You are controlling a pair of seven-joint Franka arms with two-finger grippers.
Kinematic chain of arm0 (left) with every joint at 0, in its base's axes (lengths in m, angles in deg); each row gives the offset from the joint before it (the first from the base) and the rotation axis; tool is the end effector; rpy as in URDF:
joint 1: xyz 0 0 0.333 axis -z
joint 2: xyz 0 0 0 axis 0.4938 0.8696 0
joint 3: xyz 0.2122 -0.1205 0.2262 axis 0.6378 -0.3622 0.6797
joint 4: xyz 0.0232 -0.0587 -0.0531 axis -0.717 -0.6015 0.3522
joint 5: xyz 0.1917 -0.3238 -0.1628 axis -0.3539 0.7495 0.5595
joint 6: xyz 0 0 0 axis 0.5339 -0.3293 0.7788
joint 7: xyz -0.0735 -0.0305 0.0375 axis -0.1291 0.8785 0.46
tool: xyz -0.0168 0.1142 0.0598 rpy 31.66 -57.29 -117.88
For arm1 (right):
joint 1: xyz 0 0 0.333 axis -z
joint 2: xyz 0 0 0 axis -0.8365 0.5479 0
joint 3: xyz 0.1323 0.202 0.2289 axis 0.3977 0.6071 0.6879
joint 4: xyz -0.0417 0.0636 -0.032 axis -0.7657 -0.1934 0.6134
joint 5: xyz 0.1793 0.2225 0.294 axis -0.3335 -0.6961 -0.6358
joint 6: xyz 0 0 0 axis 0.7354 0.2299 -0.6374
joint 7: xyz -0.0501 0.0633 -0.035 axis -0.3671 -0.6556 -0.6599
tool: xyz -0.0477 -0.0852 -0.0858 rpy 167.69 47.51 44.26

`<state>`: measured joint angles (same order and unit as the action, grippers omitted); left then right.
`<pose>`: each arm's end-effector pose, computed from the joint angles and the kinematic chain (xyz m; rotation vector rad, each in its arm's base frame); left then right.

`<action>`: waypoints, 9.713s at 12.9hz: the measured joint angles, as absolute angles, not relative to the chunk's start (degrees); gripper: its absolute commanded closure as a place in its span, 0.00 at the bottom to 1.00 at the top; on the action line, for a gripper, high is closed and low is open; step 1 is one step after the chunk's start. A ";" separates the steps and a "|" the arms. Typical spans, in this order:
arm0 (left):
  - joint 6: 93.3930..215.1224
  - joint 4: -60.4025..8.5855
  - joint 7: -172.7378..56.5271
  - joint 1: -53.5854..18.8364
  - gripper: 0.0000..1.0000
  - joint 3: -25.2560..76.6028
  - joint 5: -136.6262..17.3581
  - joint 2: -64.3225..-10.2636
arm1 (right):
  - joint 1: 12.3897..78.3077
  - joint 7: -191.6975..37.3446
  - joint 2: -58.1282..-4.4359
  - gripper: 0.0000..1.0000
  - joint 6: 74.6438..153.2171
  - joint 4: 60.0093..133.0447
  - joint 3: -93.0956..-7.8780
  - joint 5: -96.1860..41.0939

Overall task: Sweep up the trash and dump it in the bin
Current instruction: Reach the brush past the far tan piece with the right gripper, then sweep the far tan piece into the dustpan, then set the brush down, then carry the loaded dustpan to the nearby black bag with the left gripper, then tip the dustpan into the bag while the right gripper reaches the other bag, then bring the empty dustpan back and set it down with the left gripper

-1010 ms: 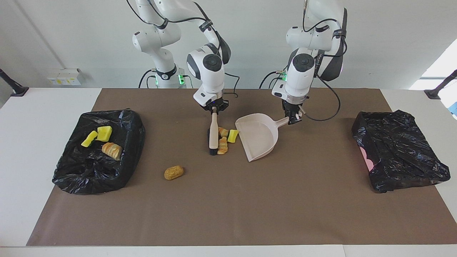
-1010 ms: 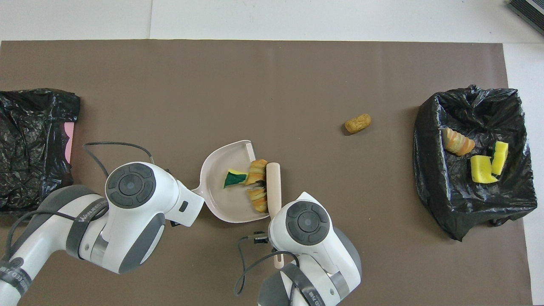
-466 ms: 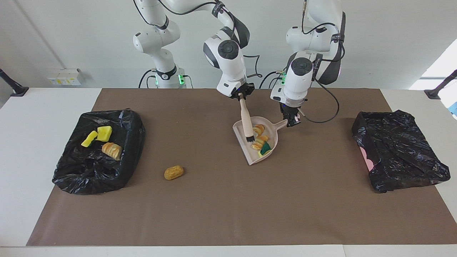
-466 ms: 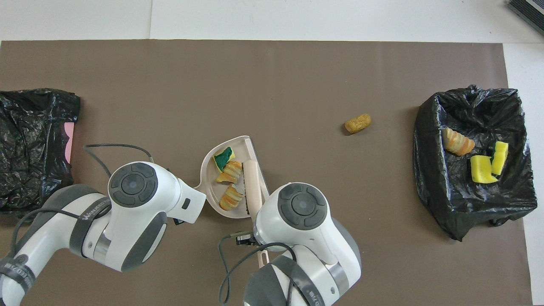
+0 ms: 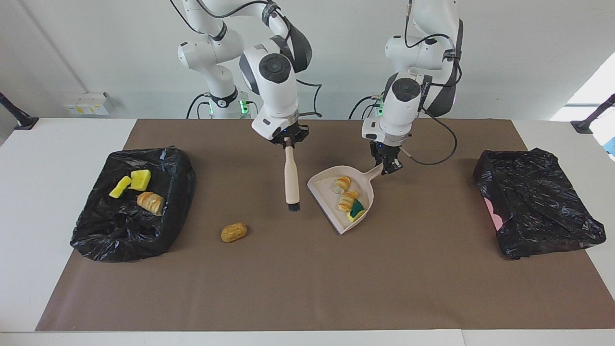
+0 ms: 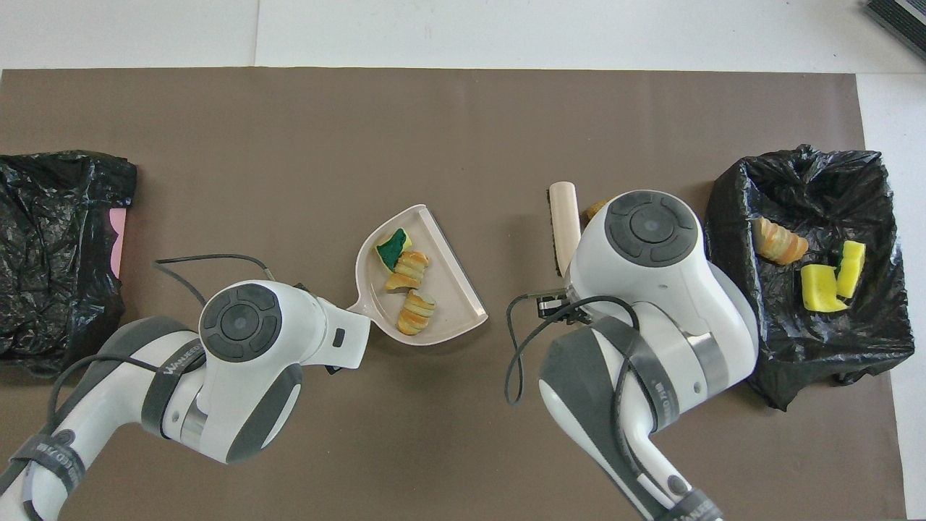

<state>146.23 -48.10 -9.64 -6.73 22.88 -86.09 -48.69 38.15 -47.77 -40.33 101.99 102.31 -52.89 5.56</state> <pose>0.4598 -0.2505 0.3442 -2.6693 1.6196 -0.0093 0.5341 0.2254 0.4134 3.0351 0.0793 -0.2307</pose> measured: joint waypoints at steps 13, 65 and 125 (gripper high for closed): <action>146.41 -48.11 -10.13 -6.07 1.00 22.96 -85.68 -48.56 | 47.69 -62.27 -29.52 1.00 112.10 101.65 -51.54 18.74; 134.45 -11.37 36.52 -62.29 1.00 24.95 -124.83 -40.29 | 27.61 -44.61 -37.26 0.00 87.06 87.37 -49.32 1.84; 137.08 -12.83 -72.60 -1.17 0.00 22.46 -81.58 -24.72 | 62.19 -62.81 -45.29 0.00 83.27 78.27 -52.41 4.55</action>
<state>137.08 -12.83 -72.60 -1.17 22.46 -81.58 -24.72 62.19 -62.81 -45.29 83.27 78.27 -52.41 4.55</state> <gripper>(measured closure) 0.000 0.000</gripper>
